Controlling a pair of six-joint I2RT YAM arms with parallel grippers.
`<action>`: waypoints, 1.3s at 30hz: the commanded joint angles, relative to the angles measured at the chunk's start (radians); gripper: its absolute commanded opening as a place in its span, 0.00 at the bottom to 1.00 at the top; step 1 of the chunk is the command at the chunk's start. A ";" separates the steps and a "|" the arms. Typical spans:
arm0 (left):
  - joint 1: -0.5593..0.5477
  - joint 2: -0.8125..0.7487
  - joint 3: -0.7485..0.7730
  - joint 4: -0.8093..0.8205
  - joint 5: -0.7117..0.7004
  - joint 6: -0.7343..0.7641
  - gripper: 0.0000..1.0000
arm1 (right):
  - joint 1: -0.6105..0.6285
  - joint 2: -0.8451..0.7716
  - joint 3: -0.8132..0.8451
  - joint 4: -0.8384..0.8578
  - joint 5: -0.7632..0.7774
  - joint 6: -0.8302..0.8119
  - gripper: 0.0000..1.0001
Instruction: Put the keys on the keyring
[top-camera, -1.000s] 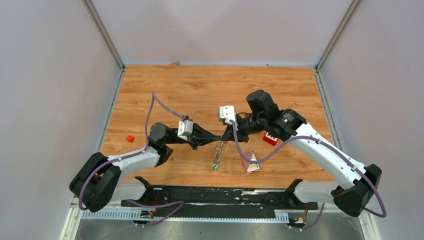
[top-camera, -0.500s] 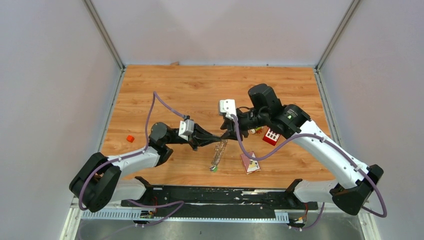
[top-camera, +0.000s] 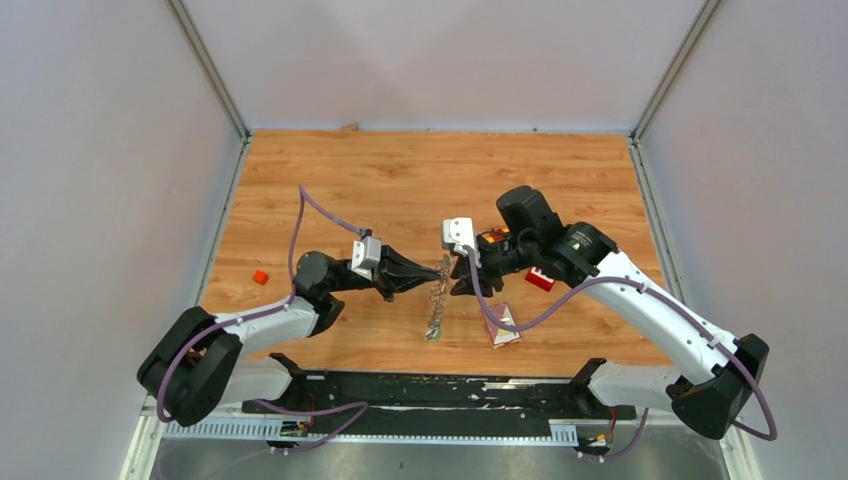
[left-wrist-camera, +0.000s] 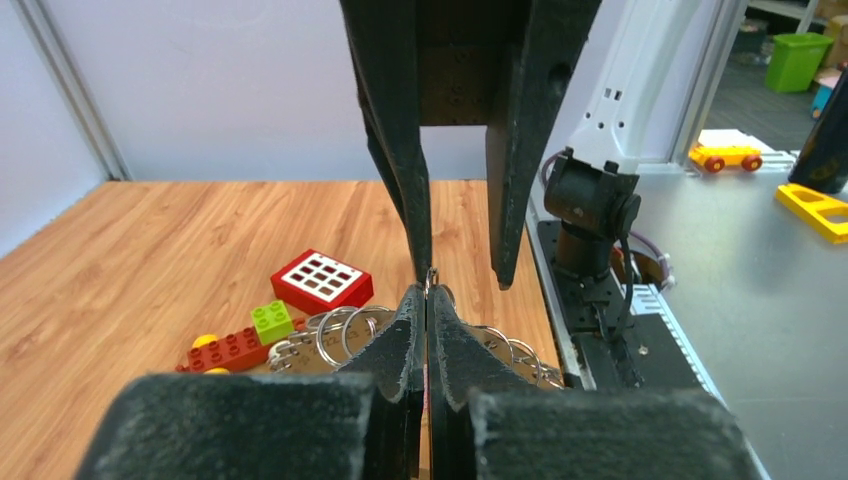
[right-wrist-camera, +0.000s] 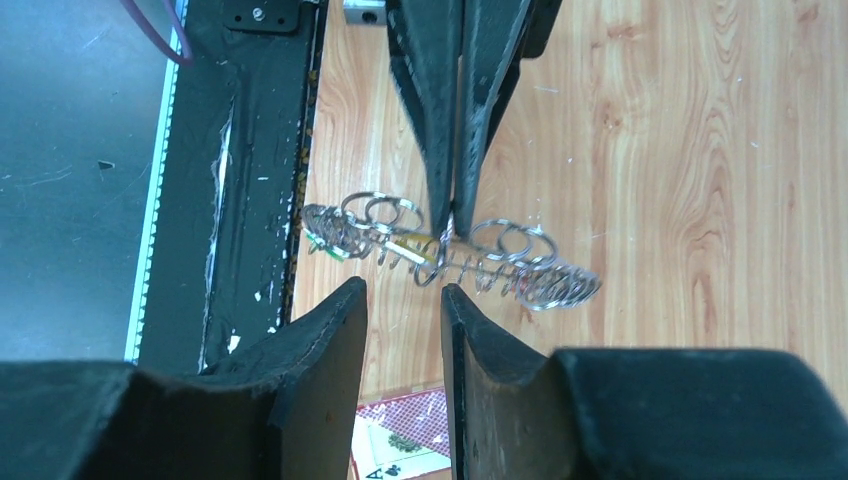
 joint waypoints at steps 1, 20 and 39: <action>0.004 -0.032 -0.004 0.165 -0.063 -0.095 0.00 | -0.011 -0.057 -0.036 0.057 -0.042 -0.008 0.33; -0.001 -0.023 -0.011 0.239 -0.007 -0.118 0.00 | -0.034 0.000 0.032 0.028 -0.208 -0.016 0.26; -0.012 -0.059 0.000 0.272 0.078 -0.113 0.00 | -0.033 -0.001 -0.002 0.057 -0.220 -0.022 0.01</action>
